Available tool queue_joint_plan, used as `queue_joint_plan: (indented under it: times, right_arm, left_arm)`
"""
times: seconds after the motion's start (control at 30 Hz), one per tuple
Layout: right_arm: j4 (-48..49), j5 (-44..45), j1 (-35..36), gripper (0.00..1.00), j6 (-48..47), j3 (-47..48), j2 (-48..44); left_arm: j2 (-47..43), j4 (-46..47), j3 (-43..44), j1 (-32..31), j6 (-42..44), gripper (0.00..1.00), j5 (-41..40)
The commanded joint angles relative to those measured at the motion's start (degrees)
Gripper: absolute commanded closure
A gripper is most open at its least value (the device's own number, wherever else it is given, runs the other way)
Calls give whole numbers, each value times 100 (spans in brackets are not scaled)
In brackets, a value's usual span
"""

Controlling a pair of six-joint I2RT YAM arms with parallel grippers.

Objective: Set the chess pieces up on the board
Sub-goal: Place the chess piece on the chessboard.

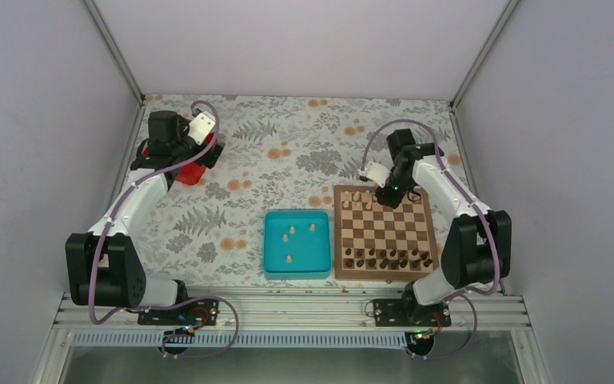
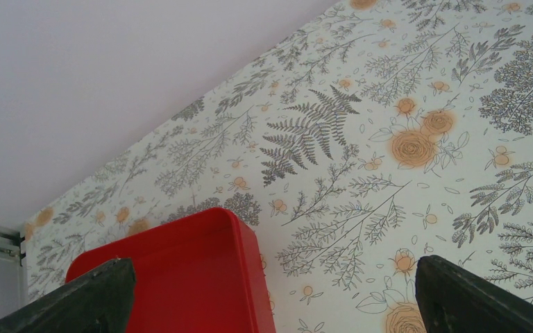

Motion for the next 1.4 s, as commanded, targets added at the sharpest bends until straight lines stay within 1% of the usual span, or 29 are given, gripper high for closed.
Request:
queue_joint_plan:
  times: [0.0, 0.4, 0.93, 1.03, 1.1, 1.23, 1.37]
  right_arm:
    - [261, -334, -159, 93, -288, -211, 233]
    - [701, -329, -457, 92, -352, -310, 768]
    - [736, -373, -508, 90, -387, -343, 1147]
    - [784, -331, -506, 88, -379, -375, 1132]
    - [799, -309, -508, 83, -367, -378, 1100]
    - [790, -273, -515, 77, -353, -364, 969]
    - [554, -294, -512, 73, -331, -159, 759]
  left_arm:
    - [-34, 18, 49, -22, -41, 0, 84]
    - [-52, 35, 9, -22, -41, 0, 39]
    - [8, 26, 18, -22, -28, 0, 44]
    - [9, 31, 22, -22, -32, 0, 42]
    - [2, 19, 27, -15, -32, 0, 45]
    - [1, 17, 27, -21, -32, 0, 51]
    - [-14, 8, 32, -25, -33, 0, 53]
